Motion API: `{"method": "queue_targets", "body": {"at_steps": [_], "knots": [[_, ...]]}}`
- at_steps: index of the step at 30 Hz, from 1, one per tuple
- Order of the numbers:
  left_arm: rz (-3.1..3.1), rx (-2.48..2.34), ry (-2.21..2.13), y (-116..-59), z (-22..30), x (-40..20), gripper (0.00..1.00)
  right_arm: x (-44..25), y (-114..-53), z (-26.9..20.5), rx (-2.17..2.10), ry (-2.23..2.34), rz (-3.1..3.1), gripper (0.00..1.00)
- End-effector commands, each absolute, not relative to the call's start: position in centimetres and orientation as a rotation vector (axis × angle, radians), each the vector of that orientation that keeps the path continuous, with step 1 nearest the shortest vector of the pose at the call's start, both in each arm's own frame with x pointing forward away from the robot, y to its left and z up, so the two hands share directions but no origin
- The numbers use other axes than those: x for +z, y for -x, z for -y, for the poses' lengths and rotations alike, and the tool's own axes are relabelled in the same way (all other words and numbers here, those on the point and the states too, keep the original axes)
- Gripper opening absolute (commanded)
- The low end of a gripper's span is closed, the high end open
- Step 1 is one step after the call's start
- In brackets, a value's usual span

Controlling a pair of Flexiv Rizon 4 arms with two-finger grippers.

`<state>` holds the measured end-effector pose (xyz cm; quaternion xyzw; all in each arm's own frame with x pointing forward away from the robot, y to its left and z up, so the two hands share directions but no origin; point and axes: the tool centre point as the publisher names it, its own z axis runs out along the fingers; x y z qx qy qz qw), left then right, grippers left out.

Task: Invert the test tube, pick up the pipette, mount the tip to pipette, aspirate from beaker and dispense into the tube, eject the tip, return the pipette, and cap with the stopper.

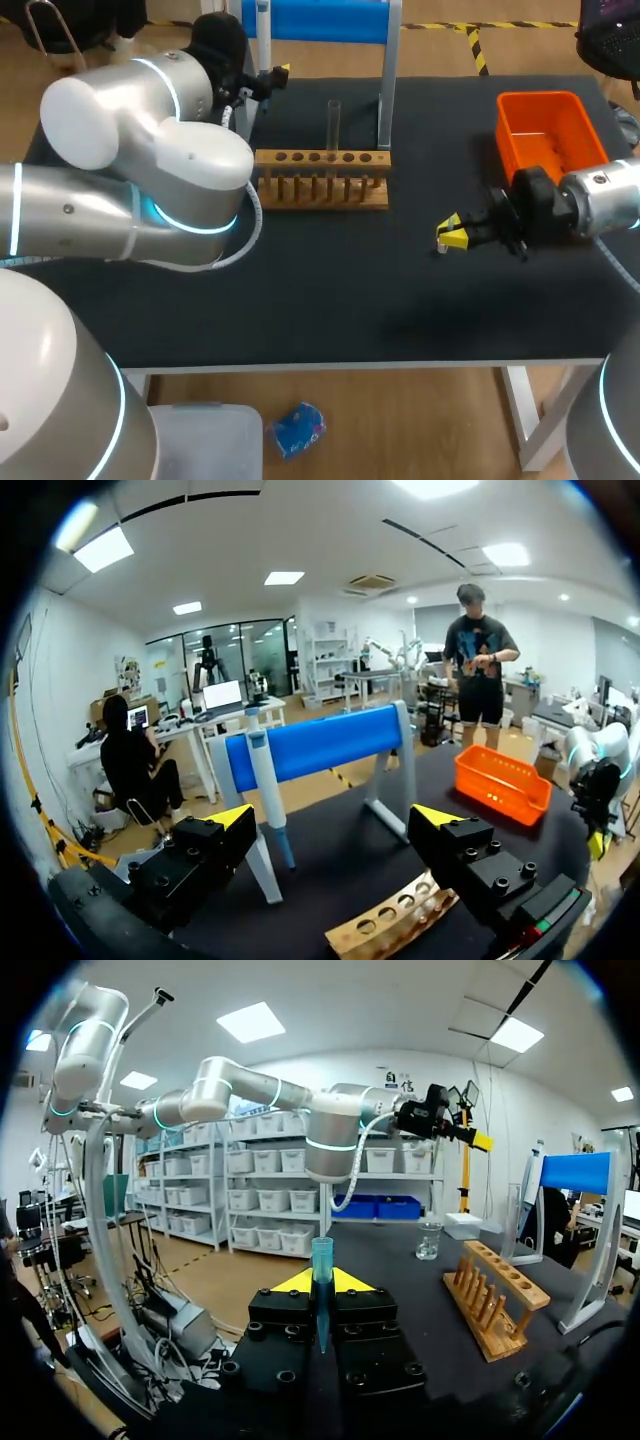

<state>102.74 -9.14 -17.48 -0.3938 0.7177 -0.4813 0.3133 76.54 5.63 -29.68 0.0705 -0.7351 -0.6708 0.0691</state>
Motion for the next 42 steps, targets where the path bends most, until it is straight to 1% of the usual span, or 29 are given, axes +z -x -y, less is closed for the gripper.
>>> {"method": "queue_targets", "body": {"at_steps": [1,6,12,22,24,25,26,27,30,32,33,34,35,36,40,42], "knots": [[-1.887,-1.262,1.044,-102.8,9.4,-17.5,1.0,-29.7,-76.5,-5.6,-2.018,-0.214,2.214,0.0],[-1.826,-1.123,1.094,-105.1,9.9,-18.7,1.0,-29.7,-76.5,-5.6,-2.018,-0.214,2.214,0.0],[-1.783,-1.113,1.215,-107.9,10.1,-19.9,1.0,-29.7,-76.5,-5.6,-2.018,-0.214,2.214,0.0],[-1.674,-1.049,1.293,-110.4,9.9,-21.9,1.0,-29.7,-76.5,-5.6,-2.018,-0.214,2.214,0.0],[-1.654,-1.059,1.297,-110.9,9.7,-22.1,0.97,-29.7,-76.5,-5.6,-2.018,-0.214,2.214,0.0],[-1.643,-1.051,1.306,-111.2,9.5,-22.2,0.97,-29.7,-76.5,-5.6,-2.018,-0.214,2.214,0.0],[-1.641,-1.052,1.305,-111.4,9.4,-22.4,0.9,-29.7,-76.5,-5.6,-2.018,-0.214,2.214,0.0],[-1.625,-1.06,1.316,-111.7,9.3,-22.5,0.8,-29.7,-76.5,-5.6,-2.018,-0.214,2.214,0.0],[-1.613,-1.056,1.31,-112.5,9.1,-22.6,0.74,-29.7,-76.5,-5.6,-2.018,-0.214,2.214,0.0],[-1.609,-1.064,1.316,-113.0,9.0,-22.6,0.72,-29.7,-76.5,-5.6,-2.018,-0.214,2.214,0.0],[-1.604,-1.064,1.314,-113.2,9.0,-22.6,0.65,-29.7,-76.5,-5.6,-2.018,-0.214,2.214,0.0],[-1.601,-1.066,1.315,-113.4,8.9,-22.6,0.6,-29.7,-76.5,-5.6,-2.018,-0.214,2.214,0.0],[-1.6,-1.068,1.316,-113.6,8.9,-22.6,0.59,-29.7,-76.5,-5.6,-2.018,-0.214,2.214,0.0],[-1.599,-1.068,1.317,-113.7,8.9,-22.7,0.63,-29.7,-76.5,-5.6,-2.018,-0.214,2.214,0.0],[-1.582,-1.074,1.323,-114.3,8.7,-22.7,0.63,-29.7,-76.5,-5.6,-2.018,-0.214,2.214,0.0],[-1.575,-1.078,1.33,-114.6,8.5,-22.7,0.6,-29.7,-76.5,-5.6,-2.018,-0.214,2.214,0.0]]}}
